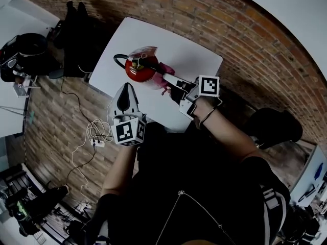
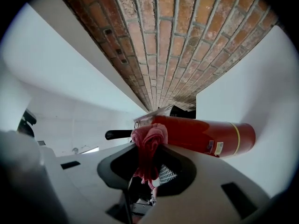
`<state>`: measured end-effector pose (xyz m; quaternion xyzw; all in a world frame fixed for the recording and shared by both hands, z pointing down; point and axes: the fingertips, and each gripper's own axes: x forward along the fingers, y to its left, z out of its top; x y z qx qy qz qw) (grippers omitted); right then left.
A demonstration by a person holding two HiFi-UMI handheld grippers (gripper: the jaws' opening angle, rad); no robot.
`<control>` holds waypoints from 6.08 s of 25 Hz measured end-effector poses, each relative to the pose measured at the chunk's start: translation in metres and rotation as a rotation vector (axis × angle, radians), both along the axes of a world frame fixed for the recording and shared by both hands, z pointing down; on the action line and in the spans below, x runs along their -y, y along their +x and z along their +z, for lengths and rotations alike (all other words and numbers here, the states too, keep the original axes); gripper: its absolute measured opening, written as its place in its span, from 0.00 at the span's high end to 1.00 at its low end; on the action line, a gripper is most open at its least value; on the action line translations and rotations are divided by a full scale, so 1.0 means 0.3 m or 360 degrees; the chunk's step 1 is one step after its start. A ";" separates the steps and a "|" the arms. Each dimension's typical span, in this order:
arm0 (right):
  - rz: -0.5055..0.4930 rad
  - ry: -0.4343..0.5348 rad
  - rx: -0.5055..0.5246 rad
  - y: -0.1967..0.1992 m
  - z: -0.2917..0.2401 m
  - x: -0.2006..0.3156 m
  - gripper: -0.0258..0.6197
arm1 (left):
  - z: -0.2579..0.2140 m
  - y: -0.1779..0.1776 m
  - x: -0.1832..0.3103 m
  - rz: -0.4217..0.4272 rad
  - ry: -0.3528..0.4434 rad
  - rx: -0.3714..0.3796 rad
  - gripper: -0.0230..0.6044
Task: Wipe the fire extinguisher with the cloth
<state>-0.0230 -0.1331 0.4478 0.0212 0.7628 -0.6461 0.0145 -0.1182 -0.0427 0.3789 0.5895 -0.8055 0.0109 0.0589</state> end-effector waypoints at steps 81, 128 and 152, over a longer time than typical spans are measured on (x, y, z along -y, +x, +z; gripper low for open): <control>0.0961 -0.0281 -0.0771 -0.106 1.048 -0.229 0.80 | 0.067 -0.265 -0.124 0.0741 -0.0058 -0.0010 0.95; 0.0905 -0.0220 -0.0627 -0.110 0.562 -0.239 0.80 | 0.055 -0.190 -0.087 0.0781 -0.0025 -0.0046 0.95; 0.0966 -0.0145 -0.0452 -0.101 0.332 -0.239 0.80 | 0.065 -0.202 -0.114 0.0762 -0.0003 -0.0060 0.95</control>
